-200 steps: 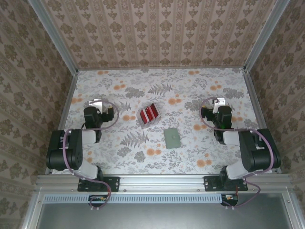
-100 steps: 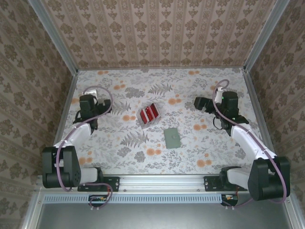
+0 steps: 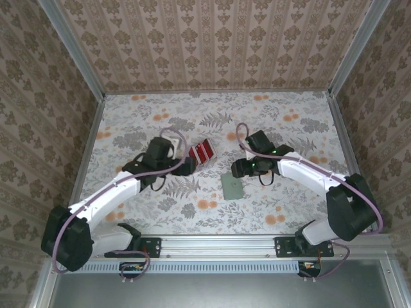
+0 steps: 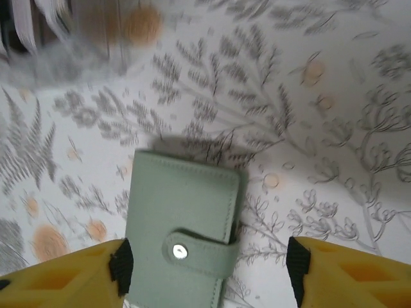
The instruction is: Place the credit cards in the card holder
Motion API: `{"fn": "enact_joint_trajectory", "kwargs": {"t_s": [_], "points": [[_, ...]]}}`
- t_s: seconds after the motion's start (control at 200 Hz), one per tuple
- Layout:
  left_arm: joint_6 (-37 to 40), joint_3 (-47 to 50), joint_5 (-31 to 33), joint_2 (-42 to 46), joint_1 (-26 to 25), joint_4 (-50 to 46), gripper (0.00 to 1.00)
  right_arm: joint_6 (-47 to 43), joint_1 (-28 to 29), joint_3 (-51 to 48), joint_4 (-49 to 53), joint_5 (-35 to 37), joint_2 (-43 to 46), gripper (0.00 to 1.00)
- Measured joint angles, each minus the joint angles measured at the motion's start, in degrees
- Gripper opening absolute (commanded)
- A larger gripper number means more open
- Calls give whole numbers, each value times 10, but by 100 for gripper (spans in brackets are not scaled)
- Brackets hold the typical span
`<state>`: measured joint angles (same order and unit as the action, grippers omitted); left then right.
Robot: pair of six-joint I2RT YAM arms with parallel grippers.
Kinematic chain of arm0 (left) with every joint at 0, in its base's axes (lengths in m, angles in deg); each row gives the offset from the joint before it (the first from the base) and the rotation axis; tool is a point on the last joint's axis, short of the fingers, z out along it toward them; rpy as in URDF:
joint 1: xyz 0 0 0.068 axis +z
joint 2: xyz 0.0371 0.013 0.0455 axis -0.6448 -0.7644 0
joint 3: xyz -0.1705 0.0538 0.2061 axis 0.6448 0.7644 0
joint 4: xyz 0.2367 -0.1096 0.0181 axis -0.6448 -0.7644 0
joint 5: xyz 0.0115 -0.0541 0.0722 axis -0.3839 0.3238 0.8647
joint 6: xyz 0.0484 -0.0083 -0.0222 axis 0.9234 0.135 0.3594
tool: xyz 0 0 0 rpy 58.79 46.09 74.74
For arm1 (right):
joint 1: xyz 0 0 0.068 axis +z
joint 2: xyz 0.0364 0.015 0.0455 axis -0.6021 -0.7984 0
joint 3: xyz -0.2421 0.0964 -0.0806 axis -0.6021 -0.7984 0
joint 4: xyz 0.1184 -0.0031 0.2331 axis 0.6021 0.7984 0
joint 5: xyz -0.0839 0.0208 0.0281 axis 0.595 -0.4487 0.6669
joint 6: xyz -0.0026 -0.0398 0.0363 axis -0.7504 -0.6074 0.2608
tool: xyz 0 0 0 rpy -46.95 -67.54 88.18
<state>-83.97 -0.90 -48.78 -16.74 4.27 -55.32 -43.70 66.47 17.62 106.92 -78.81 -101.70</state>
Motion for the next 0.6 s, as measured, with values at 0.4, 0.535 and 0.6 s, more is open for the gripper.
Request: {"fn": "enact_joint_trajectory", "kwargs": {"t_s": [0.4,0.535,0.6], "points": [[-110,-16,-12,-90,-103,-11,95,-14,101,36,67,58,-44,45],[-130,-16,-18,-90,-107,5,95,-10,109,42,62,66,-70,44],[-137,-16,-18,-90,-107,9,95,-10,110,43,61,70,-82,44]]}}
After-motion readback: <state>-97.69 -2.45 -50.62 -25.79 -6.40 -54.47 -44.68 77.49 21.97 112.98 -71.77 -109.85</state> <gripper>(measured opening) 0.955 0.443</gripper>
